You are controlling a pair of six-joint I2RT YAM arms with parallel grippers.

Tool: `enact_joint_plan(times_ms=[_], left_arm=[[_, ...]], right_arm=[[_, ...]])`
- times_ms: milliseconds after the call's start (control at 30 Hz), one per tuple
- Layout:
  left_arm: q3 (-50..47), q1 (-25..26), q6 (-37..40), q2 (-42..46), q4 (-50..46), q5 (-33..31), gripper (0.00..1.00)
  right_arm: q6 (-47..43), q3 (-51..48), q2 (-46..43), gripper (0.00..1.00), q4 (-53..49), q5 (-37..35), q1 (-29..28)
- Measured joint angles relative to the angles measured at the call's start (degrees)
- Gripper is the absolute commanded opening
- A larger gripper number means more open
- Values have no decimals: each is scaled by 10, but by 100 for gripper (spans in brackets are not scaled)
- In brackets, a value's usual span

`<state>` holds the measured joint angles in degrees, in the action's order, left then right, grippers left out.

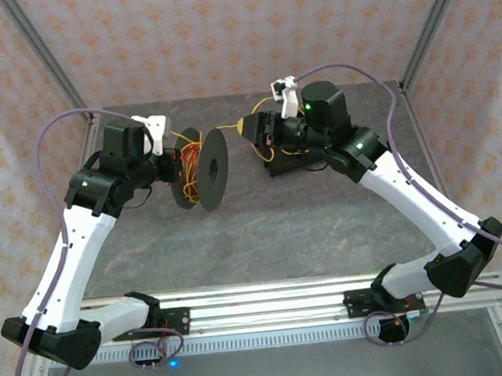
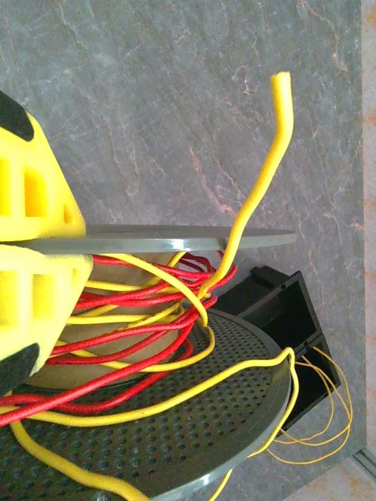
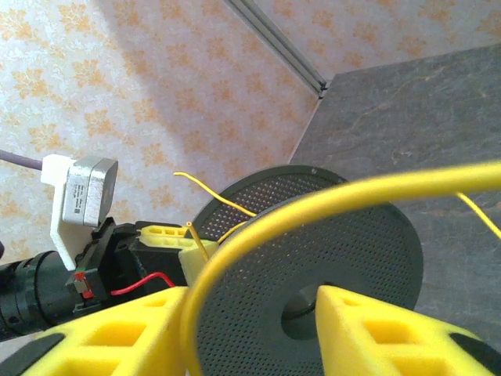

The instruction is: Wrap the cables

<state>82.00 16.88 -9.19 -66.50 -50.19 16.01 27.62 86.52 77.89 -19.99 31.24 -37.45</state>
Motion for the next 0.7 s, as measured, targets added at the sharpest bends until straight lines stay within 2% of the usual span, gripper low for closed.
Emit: enact_joint_plan(times_ms=[100, 367, 600, 700], left_arm=[[-1, 0, 0, 0, 0, 0, 0], [5, -8, -29, 0, -3, 11, 0], [47, -92, -97, 1, -3, 88, 0], [54, -130, -141, 6, 12, 106, 0]], right_arm=[[0, 0, -1, 0, 1, -7, 0], [-45, -3, -15, 0, -47, -95, 8], [-59, -128, -22, 0, -30, -113, 78], [-57, -188, -6, 0, -1, -92, 81]])
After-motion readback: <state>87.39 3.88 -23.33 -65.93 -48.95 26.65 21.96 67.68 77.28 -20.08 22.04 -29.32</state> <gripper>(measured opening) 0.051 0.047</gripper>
